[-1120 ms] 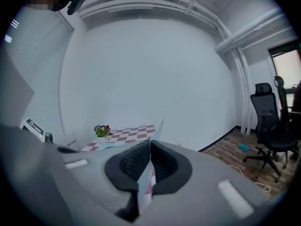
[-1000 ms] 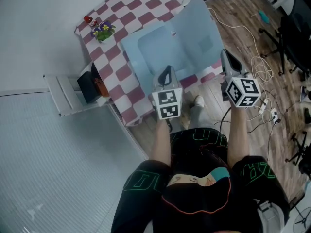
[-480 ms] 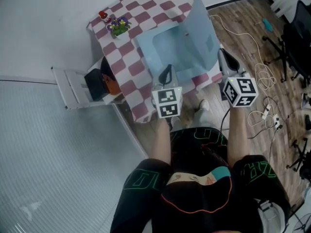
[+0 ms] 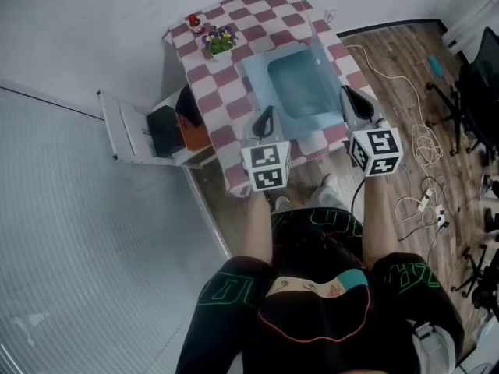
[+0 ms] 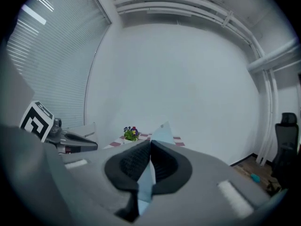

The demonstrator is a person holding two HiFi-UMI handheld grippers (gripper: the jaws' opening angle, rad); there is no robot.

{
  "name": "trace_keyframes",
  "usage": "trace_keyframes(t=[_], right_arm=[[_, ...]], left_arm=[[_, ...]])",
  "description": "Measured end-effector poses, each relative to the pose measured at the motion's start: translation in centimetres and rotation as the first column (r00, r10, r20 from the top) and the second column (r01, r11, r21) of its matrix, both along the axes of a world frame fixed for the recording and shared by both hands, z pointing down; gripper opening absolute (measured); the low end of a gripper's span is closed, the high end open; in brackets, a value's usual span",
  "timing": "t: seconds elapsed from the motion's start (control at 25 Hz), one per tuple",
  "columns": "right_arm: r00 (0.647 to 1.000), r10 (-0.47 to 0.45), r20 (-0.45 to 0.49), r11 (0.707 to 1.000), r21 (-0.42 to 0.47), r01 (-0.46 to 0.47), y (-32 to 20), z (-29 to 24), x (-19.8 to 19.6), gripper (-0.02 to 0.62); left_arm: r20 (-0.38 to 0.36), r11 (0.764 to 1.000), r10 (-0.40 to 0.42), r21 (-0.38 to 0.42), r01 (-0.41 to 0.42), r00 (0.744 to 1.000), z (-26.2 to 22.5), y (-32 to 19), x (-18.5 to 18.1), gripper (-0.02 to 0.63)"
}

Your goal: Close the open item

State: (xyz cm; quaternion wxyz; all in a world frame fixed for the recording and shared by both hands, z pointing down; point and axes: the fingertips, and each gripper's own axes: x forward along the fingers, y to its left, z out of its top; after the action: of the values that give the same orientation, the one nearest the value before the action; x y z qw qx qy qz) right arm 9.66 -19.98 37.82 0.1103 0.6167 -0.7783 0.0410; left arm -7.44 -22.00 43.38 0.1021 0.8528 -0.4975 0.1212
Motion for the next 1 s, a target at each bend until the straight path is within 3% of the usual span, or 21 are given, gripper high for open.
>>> trace_keyframes(t=[0.16,0.4,0.76,1.0], right_arm=[[0.99,-0.105,-0.099,0.994,-0.038,0.101,-0.3,1.3,-4.1,0.006],[0.961,-0.235,-0.145,0.969,-0.107,0.221,0.0,3.6,-9.5,0.008],[0.886,-0.405,-0.225,0.905,-0.24,0.352,1.3,8.7,-15.1,0.008],[0.856,-0.466,-0.225,0.866,-0.316,0.388,1.6,11.7,-16.6,0.009]], left_arm=[[-0.006,0.999,-0.049,-0.017,0.049,0.999,0.6,0.1,-2.9,0.009],[-0.014,0.992,-0.121,-0.03,0.121,0.992,0.9,0.6,-6.9,0.009],[-0.027,0.986,-0.145,-0.084,0.142,0.989,2.8,2.1,-8.2,0.009],[-0.032,0.979,-0.163,-0.132,0.157,0.986,4.7,3.0,-8.5,0.009]])
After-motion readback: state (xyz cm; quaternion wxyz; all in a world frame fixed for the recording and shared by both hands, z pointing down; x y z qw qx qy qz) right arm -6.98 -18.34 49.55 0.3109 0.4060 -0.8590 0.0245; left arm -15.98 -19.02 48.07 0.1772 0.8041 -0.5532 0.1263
